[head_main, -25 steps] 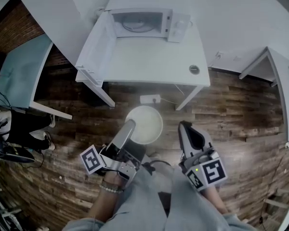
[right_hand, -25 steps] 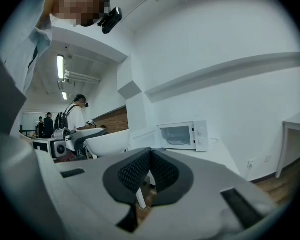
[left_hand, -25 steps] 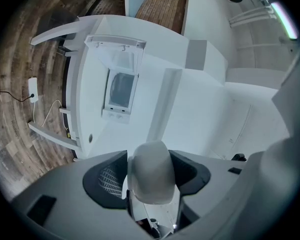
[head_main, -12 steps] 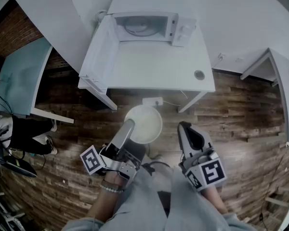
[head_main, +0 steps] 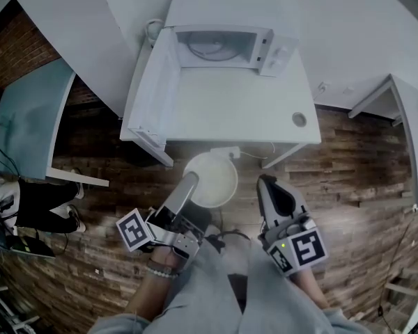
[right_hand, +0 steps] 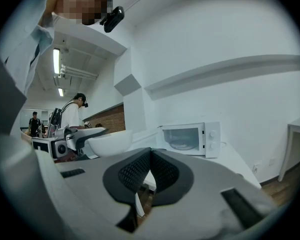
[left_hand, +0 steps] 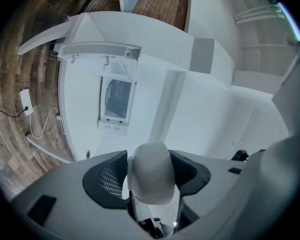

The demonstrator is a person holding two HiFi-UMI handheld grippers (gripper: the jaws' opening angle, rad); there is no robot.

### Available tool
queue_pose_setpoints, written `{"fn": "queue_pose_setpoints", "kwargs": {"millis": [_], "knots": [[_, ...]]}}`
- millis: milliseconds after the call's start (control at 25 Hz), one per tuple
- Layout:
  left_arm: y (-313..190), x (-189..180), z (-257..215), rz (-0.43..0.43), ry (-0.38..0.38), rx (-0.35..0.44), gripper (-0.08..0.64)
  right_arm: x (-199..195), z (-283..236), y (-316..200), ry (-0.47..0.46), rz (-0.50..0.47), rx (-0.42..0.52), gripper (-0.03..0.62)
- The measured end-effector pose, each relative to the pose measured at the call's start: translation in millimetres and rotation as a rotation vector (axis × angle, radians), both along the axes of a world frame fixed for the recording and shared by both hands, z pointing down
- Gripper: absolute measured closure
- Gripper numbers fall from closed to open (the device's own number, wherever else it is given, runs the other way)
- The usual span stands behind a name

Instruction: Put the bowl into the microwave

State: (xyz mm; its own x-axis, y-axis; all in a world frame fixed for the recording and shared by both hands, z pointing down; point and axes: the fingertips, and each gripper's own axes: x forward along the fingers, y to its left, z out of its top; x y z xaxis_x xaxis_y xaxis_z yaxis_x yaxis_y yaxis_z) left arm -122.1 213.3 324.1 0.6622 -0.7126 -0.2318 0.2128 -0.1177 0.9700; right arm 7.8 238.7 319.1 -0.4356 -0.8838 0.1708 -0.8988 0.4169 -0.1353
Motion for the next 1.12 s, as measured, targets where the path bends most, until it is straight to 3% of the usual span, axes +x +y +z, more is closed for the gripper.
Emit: {"fn": "queue_pose_setpoints", "kwargs": {"millis": [640, 960, 1120], "knots": [[-37.9, -41.5, 7.0, 0.152, 0.000, 0.010, 0.316, -49.1, 0.1, -34.7, 0.012, 0.152, 0.021, 0.589], [-42.2, -41.9, 8.4, 0.189, -0.021, 0.020, 0.316, -48.7, -0.3, -37.0, 0.041, 0.186, 0.018, 0.589], [-47.0, -38.3, 12.6, 0.175, 0.018, -0.006, 0.316, -46.3, 2.5, -44.8, 0.047, 0.175, 0.013, 0.589]]}}
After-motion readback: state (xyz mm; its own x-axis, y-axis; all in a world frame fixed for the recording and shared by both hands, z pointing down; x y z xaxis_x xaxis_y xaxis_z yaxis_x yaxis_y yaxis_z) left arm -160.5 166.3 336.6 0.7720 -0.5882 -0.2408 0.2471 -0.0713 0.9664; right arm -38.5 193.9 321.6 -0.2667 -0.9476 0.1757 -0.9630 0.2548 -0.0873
